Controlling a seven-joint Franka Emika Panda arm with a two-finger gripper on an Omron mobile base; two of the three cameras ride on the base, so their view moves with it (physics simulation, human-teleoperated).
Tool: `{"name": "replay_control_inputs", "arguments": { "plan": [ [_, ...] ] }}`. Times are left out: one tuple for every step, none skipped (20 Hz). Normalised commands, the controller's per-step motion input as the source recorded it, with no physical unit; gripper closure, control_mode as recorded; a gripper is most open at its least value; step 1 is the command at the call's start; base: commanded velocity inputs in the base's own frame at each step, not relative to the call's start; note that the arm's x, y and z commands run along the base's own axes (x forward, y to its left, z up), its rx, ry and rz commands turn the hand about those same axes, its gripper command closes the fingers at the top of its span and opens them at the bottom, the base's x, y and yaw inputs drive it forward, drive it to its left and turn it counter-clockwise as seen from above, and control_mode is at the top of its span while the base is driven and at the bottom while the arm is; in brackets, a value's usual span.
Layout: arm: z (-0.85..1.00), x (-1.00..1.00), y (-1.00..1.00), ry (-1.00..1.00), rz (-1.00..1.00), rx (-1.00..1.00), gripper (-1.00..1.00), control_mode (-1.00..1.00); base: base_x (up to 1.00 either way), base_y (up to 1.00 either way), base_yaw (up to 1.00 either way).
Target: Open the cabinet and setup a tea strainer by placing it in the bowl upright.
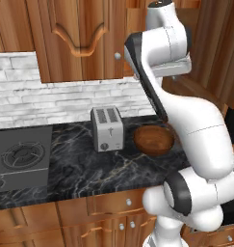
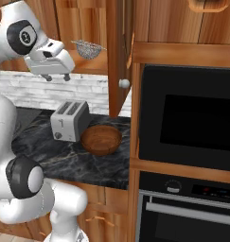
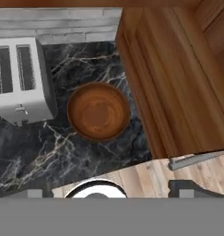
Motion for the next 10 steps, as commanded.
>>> {"name": "replay_control_inputs", "arguments": {
  "plan": [
    [0.0, -0.28, 0.0, -0.67, 0.17, 0.12, -1.0, -1.0, 0.0, 0.0, 0.0],
    [0.08, -0.19, 0.0, -0.63, 0.18, 0.06, -1.0, -1.0, 0.0, 0.0, 0.0],
    [0.09, -0.08, 0.01, -0.61, 0.19, 0.01, -1.0, -1.0, 0.0, 0.0, 0.0],
    [0.09, 0.0, 0.05, -0.59, 0.2, 0.0, -1.0, -1.0, 0.0, 0.0, 0.0],
    [0.08, 0.0, 0.23, -0.58, 0.23, 0.0, -1.0, -1.0, 0.0, 0.0, 0.0],
    [0.24, 0.21, 0.29, -0.55, 0.25, 0.0, -1.0, -1.0, 0.0, 0.0, 0.0],
    [0.34, 0.31, 0.29, -0.51, 0.25, 0.02, -1.0, -1.0, 0.0, 0.0, 0.0],
    [0.53, 0.29, 0.2, -0.53, 0.24, 0.03, -1.0, -1.0, 0.0, 0.0, 0.0],
    [0.61, 0.24, 0.25, -0.49, 0.25, 0.02, -1.0, -1.0, 0.0, 0.0, 0.0],
    [0.67, 0.17, 0.16, -0.44, 0.23, 0.0, -1.0, -1.0, 0.0, 0.0, 0.0]
  ]
}}
